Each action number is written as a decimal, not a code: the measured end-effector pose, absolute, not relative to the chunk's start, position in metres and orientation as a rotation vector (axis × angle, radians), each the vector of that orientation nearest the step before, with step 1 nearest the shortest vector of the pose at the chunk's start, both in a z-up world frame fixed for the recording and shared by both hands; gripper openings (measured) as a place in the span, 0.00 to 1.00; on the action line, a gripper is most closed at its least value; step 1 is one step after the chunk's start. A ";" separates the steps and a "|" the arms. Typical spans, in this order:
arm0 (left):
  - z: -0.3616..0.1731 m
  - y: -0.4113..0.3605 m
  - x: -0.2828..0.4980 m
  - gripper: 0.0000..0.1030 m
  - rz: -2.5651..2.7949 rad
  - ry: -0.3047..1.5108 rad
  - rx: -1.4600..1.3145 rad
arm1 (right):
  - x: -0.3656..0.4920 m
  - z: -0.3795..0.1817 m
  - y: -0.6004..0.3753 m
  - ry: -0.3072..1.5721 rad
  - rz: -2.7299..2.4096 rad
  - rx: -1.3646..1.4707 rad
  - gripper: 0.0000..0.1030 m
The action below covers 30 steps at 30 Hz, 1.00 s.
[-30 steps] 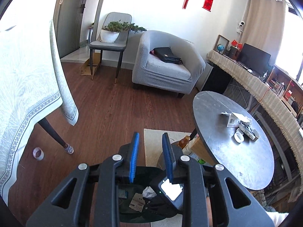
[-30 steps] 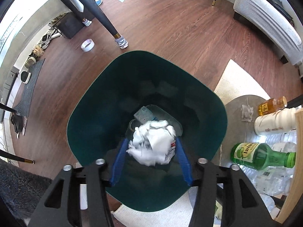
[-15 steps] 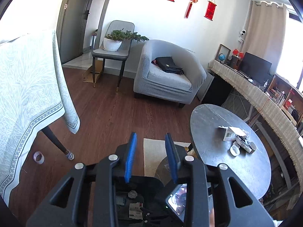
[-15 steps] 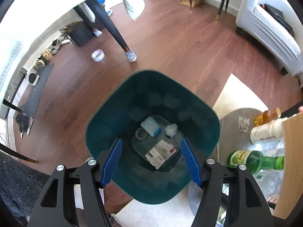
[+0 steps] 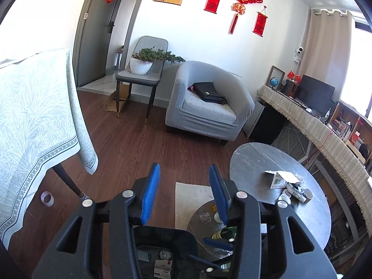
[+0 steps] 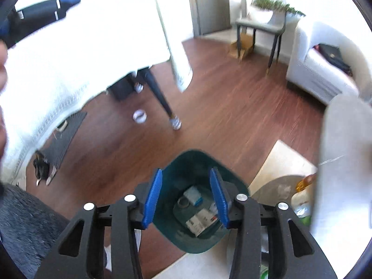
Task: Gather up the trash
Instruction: 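Move both tools from the bin over to the round grey table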
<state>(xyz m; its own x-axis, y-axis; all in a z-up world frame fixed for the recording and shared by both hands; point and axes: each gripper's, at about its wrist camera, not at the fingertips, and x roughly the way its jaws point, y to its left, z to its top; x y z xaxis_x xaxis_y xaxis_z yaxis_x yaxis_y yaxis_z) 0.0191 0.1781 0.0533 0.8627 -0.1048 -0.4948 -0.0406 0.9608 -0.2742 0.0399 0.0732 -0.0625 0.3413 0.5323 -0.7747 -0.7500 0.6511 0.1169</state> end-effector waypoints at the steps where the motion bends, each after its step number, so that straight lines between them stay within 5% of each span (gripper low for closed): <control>1: 0.055 0.176 0.019 0.46 -0.038 0.523 -0.284 | 0.041 -0.056 0.067 0.875 0.841 -0.268 0.39; 21: 0.028 0.055 0.067 0.57 -0.206 0.619 -0.196 | 0.073 0.002 -0.138 0.744 0.490 -0.093 0.39; 30: 0.005 -0.004 0.087 0.63 -0.262 0.683 -0.152 | 0.071 -0.001 -0.214 0.737 0.389 -0.039 0.52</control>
<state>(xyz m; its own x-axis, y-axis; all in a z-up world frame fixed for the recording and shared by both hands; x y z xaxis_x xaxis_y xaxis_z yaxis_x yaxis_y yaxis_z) 0.0868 -0.0043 0.0050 0.7444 -0.2881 -0.6024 0.1888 0.9561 -0.2240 0.0709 -0.2135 -0.0007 0.6723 0.3317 -0.6618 -0.3591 0.9279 0.1002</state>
